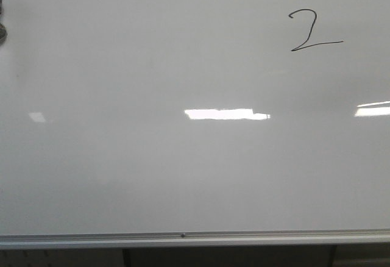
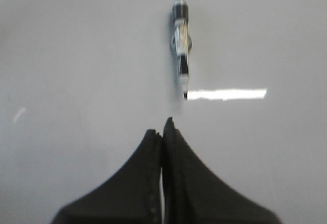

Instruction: Write number 2 on whiteboard

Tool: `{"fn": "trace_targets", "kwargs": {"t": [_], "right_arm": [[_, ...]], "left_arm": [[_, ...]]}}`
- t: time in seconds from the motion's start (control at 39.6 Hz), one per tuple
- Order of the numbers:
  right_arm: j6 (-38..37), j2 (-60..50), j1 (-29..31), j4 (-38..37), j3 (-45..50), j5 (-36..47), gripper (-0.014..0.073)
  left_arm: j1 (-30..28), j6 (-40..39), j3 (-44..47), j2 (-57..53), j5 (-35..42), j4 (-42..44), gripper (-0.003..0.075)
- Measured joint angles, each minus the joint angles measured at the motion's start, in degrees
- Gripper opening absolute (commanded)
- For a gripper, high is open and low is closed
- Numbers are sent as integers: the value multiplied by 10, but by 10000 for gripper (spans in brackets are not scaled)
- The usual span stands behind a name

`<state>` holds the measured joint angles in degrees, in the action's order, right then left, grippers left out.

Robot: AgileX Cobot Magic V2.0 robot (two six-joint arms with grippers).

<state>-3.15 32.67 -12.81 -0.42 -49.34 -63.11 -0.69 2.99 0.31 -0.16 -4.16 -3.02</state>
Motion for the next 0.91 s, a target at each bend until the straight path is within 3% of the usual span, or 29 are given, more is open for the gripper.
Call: {"fn": "trace_targets", "kwargs": {"t": [0.91], "right_arm": [[0, 0, 0, 0, 0, 0, -69]], "left_arm": [[0, 12, 0, 0, 23, 3, -20]]}}
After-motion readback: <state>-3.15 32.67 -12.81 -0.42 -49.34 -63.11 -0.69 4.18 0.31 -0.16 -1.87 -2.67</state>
